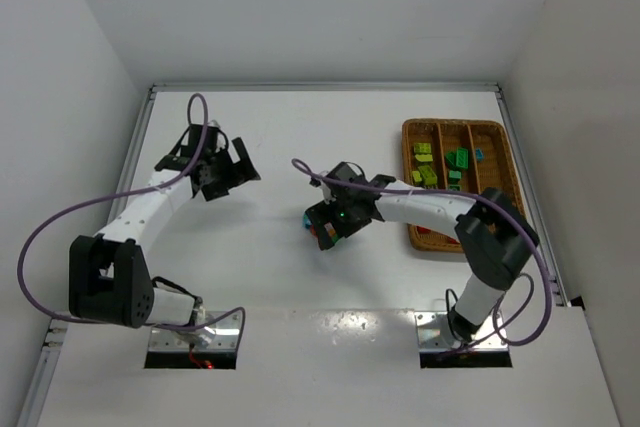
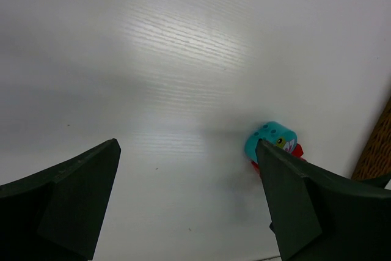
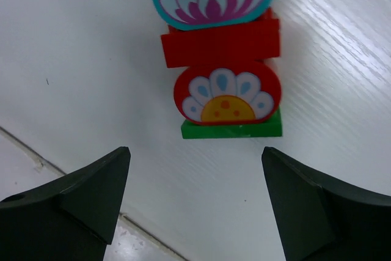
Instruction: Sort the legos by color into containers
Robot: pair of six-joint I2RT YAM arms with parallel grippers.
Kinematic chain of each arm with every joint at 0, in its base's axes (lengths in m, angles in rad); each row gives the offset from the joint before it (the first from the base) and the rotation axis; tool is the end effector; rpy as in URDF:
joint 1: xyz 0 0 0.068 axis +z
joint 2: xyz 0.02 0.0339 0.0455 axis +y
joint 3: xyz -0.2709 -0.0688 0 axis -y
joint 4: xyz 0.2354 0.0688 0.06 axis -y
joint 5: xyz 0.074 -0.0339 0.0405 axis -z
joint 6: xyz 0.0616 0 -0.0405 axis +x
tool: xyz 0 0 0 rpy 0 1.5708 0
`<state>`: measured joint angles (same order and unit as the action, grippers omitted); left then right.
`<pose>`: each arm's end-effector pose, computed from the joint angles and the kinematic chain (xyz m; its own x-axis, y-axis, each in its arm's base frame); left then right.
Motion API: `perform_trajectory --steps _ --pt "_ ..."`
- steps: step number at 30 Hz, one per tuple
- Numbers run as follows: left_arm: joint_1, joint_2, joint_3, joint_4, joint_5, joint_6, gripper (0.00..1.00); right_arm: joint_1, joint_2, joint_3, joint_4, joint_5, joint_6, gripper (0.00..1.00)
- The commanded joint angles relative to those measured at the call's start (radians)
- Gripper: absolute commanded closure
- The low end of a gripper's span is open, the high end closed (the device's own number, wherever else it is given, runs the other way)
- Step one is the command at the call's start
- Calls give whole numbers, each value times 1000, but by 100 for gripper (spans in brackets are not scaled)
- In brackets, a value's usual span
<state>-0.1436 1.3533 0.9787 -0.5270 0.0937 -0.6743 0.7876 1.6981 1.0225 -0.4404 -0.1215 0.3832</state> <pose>0.2828 -0.0467 0.2416 -0.7312 -0.5224 -0.4388 -0.3285 0.8333 -0.4446 0.2310 0.2426 0.1604 -0.8649 -0.3427 -0.3667 -0.4503 0.8526 0.2652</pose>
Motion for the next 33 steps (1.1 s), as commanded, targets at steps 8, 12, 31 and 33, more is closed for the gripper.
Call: perform_trajectory --steps 8,12,31,33 --pt "30 -54 -20 10 0 -18 0 52 199 289 17 218 -101 4" --pt "64 -74 -40 10 0 -18 0 41 280 387 -14 209 -136 4" --pt "133 -102 -80 19 32 1 0 -45 60 34 58 -24 103 13" --pt "133 -92 -89 28 41 1 0 -33 44 19 37 -46 112 11"
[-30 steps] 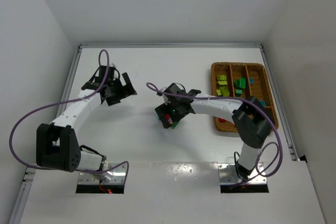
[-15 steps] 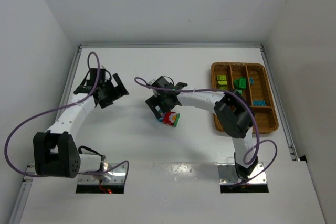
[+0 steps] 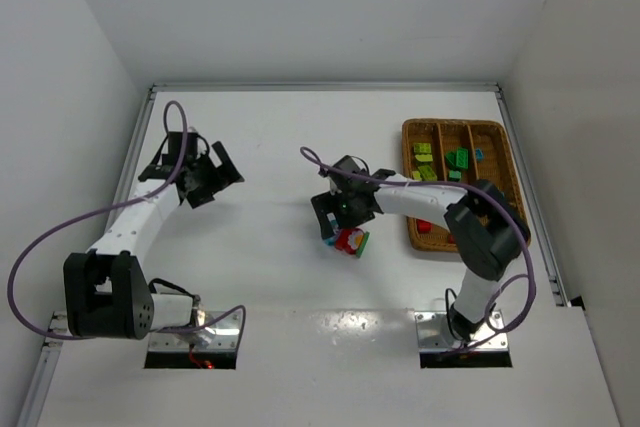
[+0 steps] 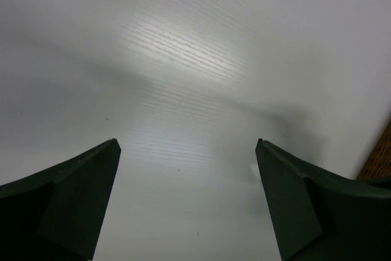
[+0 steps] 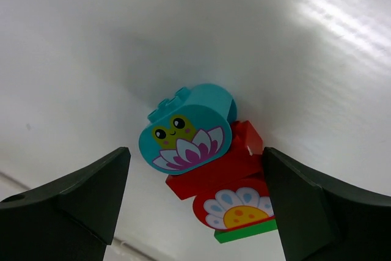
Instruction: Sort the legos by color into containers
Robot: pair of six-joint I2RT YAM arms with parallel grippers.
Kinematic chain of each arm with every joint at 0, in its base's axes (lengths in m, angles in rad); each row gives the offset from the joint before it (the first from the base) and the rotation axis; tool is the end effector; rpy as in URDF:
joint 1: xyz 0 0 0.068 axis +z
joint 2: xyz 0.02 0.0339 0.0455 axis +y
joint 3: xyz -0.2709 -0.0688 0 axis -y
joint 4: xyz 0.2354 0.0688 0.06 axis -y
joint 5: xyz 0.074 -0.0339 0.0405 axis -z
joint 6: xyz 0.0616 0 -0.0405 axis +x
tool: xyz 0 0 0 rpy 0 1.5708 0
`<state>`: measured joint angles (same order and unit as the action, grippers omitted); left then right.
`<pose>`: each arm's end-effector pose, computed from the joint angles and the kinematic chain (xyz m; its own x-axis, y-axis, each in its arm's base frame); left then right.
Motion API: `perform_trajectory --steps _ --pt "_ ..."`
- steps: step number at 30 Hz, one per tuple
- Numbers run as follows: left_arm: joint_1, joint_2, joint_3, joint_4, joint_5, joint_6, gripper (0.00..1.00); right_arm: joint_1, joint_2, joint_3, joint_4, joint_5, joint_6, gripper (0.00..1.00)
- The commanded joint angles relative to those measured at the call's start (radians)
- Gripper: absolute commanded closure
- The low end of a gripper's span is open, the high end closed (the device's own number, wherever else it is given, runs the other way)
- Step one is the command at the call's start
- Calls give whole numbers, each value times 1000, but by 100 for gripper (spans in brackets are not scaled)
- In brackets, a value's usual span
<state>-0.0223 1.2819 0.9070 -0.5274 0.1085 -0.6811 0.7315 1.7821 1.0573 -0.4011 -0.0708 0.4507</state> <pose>0.2674 -0.0126 0.2367 -0.6657 -0.6113 -0.4280 -0.4246 0.7820 -0.4563 0.2584 0.2378 0.1450 -0.9048 -0.2283 -0.3596 -0.3276 0.9125 0.2449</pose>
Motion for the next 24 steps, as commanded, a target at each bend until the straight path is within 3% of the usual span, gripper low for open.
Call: perform_trajectory --steps 1,4,7,14,21,24 --pt "12 -21 -17 29 26 8 0 34 -64 -28 -2 -106 57 10" --pt "12 -21 -28 29 37 8 0 34 -79 -39 -2 -106 57 10" --pt "12 -21 -28 29 48 17 0 46 -89 9 -59 -81 -3 4" --pt "12 -21 -28 38 69 35 0 157 -9 99 -180 167 -251 1" --pt "12 -21 -37 38 59 35 0 157 45 99 -88 118 -300 1" --pt "12 -21 -37 38 59 35 0 157 92 118 -52 92 -310 8"
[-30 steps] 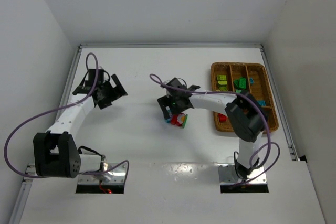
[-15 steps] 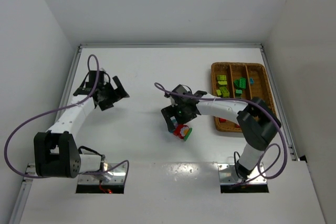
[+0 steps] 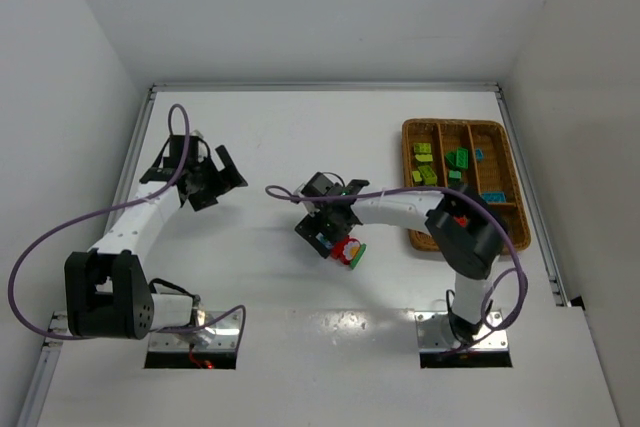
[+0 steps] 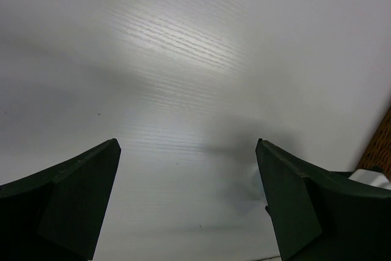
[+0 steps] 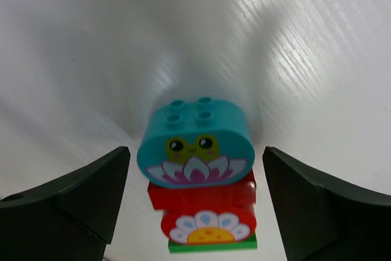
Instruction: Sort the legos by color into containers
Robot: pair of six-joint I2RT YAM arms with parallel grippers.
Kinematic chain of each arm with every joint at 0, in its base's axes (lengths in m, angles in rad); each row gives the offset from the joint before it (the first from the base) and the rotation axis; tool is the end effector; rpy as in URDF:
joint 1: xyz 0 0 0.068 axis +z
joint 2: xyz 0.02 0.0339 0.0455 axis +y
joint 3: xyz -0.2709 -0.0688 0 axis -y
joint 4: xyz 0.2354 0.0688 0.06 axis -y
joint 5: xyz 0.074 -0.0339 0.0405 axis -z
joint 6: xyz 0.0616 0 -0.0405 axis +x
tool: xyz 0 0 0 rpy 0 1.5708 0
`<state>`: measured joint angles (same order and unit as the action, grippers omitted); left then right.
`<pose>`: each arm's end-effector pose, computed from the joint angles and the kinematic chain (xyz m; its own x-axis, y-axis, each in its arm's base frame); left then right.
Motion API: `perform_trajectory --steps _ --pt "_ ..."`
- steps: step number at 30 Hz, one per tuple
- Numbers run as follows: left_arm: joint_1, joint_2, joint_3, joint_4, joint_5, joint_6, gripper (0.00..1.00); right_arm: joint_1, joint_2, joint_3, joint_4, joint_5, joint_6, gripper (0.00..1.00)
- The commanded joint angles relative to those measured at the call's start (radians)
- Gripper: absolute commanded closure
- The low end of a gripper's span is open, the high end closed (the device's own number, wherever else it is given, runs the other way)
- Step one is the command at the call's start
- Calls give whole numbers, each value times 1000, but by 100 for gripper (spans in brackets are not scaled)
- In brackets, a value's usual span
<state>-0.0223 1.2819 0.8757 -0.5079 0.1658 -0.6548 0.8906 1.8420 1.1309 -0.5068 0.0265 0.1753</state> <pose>0.2648 -0.0161 0.2286 -0.7028 -0.5851 -0.4046 -0.3849 0.7911 -0.4755 0.2258 0.2765 0.1391 -0.7157 -0.6075 -0.3447 -0.6567 0.7533 0.0358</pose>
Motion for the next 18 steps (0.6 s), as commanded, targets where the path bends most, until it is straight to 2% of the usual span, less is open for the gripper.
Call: perform_trajectory --steps 1,6,7,10,11,14,17,18 --pt "12 -21 -6 19 1 9 0 -2 43 44 54 -5 -34 10" --pt "12 -21 -6 19 1 9 0 -2 69 53 90 -17 -25 22" --pt "12 -21 -6 19 1 9 0 -2 78 53 90 -8 -25 30" --pt "12 -21 -6 19 1 9 0 -11 79 53 100 19 -4 40" --pt "12 -21 -6 19 1 18 0 -12 57 53 100 30 9 51" --pt "12 -21 -6 19 1 18 0 -50 23 53 100 52 68 64" --pt "12 -21 -6 37 44 40 0 -136 -4 82 79 43 182 69" --pt "12 -21 -15 49 104 40 0 -163 -4 110 67 23 212 69"
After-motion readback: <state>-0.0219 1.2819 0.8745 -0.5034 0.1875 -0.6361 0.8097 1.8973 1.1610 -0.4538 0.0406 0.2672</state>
